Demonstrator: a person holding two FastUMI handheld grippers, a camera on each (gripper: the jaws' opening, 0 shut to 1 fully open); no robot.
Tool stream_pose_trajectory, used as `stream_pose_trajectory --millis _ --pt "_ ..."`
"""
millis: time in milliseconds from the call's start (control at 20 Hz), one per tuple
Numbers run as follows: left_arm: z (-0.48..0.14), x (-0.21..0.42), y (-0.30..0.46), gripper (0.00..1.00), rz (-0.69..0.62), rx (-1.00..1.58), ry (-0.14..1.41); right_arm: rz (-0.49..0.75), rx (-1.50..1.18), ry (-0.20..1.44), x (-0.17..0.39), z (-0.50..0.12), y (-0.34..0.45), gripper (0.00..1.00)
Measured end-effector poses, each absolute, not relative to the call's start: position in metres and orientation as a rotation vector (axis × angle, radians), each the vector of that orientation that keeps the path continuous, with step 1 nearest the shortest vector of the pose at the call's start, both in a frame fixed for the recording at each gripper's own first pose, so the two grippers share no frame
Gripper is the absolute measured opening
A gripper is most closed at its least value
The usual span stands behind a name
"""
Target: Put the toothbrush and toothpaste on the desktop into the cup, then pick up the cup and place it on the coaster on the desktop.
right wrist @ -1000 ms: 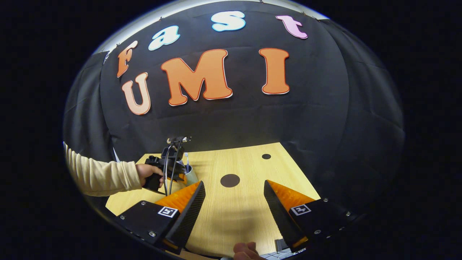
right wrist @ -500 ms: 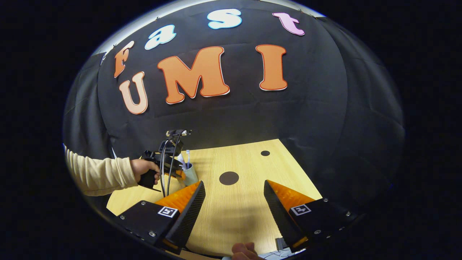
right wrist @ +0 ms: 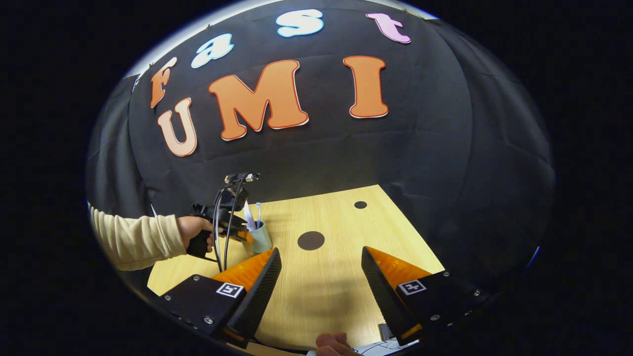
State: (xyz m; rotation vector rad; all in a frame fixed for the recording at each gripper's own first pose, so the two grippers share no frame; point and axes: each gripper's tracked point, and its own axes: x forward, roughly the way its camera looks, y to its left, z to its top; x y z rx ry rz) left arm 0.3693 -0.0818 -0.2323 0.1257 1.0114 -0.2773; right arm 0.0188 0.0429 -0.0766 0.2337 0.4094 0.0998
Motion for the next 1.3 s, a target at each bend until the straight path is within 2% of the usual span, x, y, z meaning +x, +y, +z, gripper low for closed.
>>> stream_pose_trajectory --millis 50,100,250,700,800,850,900,1300 --pt "-0.233 0.364 -0.078 0.19 -0.286 0.108 1.003 0.102 0.232 0.412 0.019 -0.079 0.044 0.98" --pt "-0.235 0.361 -0.075 0.14 -0.289 0.102 0.989 0.105 0.23 0.415 0.02 -0.08 0.045 0.97" --pt "-0.231 0.348 -0.073 0.12 -0.285 0.103 0.898 0.11 0.225 0.433 0.019 -0.086 0.046 0.98" --pt "-0.228 0.353 -0.075 0.12 -0.297 0.132 0.843 0.126 0.2 0.469 0.019 -0.096 0.052 0.98" --pt "-0.229 0.356 -0.075 0.12 -0.315 0.155 0.827 0.126 0.199 0.472 0.019 -0.096 0.052 0.98" --pt "-0.228 0.356 -0.076 0.16 -0.326 0.149 0.825 0.123 0.199 0.474 0.018 -0.097 0.051 0.98" --pt "-0.227 0.357 -0.078 0.12 -0.338 0.142 0.826 0.116 0.197 0.475 0.018 -0.097 0.048 0.98" --pt "-0.225 0.356 -0.077 0.12 -0.453 0.183 0.795 0.045 0.216 0.494 0.017 -0.108 0.018 0.98"
